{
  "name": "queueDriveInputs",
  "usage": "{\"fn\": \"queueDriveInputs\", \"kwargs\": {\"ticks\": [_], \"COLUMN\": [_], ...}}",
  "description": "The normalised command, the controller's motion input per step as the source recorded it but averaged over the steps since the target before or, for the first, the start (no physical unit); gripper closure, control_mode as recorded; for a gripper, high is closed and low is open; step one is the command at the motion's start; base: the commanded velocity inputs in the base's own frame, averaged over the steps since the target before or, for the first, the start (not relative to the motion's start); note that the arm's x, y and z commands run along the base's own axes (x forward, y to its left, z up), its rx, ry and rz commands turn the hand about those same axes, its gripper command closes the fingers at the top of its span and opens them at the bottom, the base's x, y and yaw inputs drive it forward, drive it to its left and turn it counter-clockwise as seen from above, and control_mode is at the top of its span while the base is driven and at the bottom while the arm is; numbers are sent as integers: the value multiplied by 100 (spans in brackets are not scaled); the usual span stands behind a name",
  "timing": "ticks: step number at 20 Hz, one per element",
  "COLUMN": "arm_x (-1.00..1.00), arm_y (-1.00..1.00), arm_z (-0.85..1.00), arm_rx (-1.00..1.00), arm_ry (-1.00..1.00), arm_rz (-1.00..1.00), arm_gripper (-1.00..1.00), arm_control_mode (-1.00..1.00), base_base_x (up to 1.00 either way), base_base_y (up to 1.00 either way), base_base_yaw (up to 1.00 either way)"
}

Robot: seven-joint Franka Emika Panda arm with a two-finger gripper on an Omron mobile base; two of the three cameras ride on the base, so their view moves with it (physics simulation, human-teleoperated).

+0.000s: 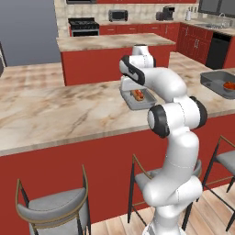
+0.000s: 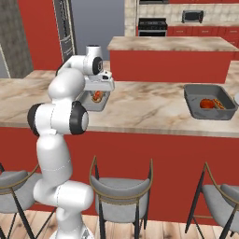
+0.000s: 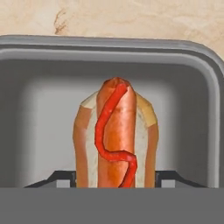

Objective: Place one cooked food and one vegetable from the large plate to each tupperware container.

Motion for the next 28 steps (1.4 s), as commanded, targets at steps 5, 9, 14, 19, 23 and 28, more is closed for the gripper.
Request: {"fn": "queueDriveInputs", "kwargs": {"ticks": [5, 9, 14, 19, 23, 28], "arm_x": [0, 0, -2, -24, -85, -100], "arm_y": [0, 0, 0, -2, -15, -49], "arm_z": [4, 33, 43, 54, 32, -1], "arm_rx": [-1, -3, -4, -1, 0, 2], "arm_ry": [3, 9, 9, 5, 4, -6], "arm_rz": [0, 0, 0, 0, 0, -1], "arm_gripper": [-100, -100, -100, -100, -100, -100], "arm_control_mode": [-100, -100, -100, -100, -100, -100], "base_base_x": [0, 0, 0, 0, 0, 0], "base_base_y": [0, 0, 0, 0, 0, 0], "base_base_yaw": [0, 0, 0, 0, 0, 0]}}
